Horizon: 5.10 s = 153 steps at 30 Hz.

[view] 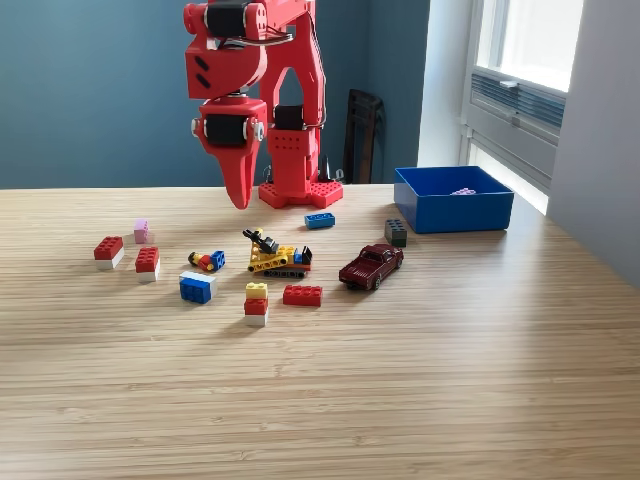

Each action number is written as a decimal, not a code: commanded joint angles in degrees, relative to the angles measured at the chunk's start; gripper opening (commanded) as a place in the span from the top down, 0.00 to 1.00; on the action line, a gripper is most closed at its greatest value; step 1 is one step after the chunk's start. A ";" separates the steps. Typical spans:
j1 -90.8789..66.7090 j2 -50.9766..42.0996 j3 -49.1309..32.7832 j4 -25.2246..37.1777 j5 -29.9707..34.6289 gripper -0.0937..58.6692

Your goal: Grasp a lego block and put it in the bin.

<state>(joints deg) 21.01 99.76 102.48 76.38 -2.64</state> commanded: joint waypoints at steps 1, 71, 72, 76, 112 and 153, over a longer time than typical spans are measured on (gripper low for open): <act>5.98 5.10 0.88 -1.58 -0.53 1.00; 36.65 -11.34 2.55 -18.81 12.22 0.67; 36.65 -12.22 2.29 -18.81 12.30 0.67; 36.56 -14.59 1.32 -18.81 12.74 0.70; 3.16 1.93 -11.07 7.38 3.16 1.00; -92.55 5.01 -8.17 7.82 18.72 1.00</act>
<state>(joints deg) -70.93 105.47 99.84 83.06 16.79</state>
